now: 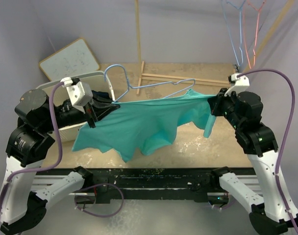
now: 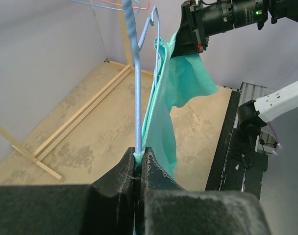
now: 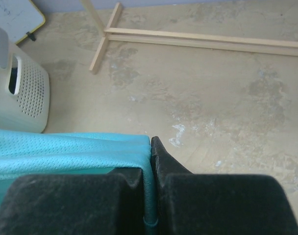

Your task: Remove the t-shirt from the hanger

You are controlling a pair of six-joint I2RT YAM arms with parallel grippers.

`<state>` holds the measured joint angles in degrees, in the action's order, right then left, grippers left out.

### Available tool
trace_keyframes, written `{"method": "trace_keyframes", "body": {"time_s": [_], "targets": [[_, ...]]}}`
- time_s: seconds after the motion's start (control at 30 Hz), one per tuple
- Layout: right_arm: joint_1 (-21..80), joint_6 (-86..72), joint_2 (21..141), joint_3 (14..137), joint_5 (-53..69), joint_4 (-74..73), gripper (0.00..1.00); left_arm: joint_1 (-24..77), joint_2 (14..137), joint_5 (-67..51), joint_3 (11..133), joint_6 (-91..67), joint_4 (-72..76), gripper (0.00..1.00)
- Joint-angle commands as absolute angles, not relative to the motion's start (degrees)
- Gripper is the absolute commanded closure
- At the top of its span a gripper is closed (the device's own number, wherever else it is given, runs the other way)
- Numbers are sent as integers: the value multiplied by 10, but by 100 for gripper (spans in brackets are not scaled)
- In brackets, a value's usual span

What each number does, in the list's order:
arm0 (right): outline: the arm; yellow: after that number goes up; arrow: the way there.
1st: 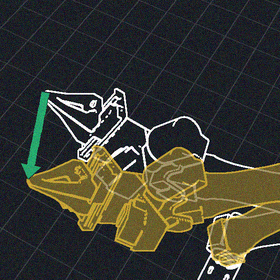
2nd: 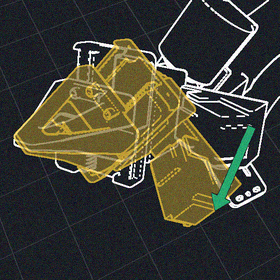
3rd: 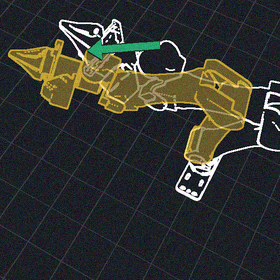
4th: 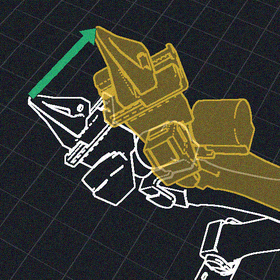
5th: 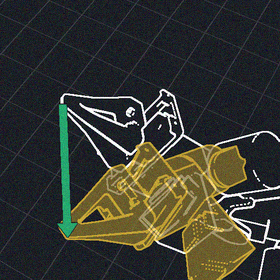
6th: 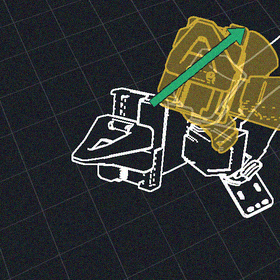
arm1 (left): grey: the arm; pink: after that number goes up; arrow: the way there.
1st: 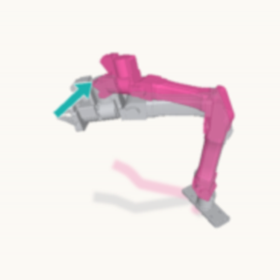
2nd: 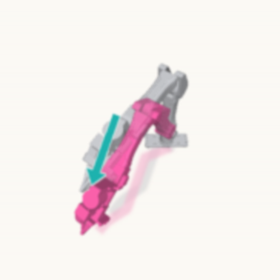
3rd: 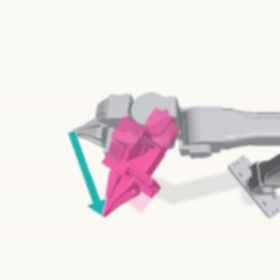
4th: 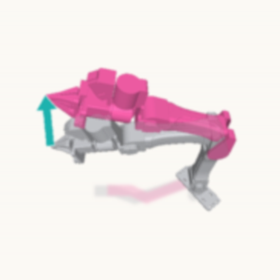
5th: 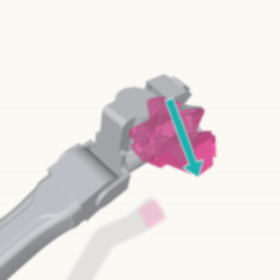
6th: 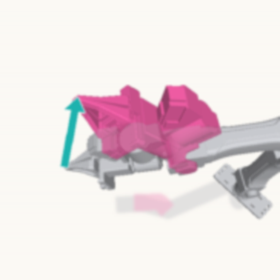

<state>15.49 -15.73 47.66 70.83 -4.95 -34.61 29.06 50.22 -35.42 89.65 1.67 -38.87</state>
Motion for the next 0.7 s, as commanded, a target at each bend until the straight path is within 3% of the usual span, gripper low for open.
{"method": "trace_keyframes", "body": {"time_s": [0.0, 0.17, 0.2, 0.3, 0.37, 0.5, 0.67], "targets": [[141, -157, 492, 689, -118, -384, 100, 290, 461, -307, 911, 21, -331, 100], [141, -116, 477, 678, 102, -361, 100, 290, 470, -307, 888, 4, -301, 100], [141, -111, 472, 686, 142, -359, 94, 290, 479, -311, 884, 2, -302, 100], [141, -99, 452, 720, 256, -359, 53, 290, 498, -322, 866, 2, -303, 100], [141, -92, 439, 754, 297, -370, 40, 290, 504, -322, 851, 2, -297, 100], [141, -75, 411, 804, 410, -360, 39, 290, 511, -331, 830, 2, -293, 100], [141, -89, 374, 812, 438, -305, 35, 290, 535, -438, 820, 9, -309, 100]]}}
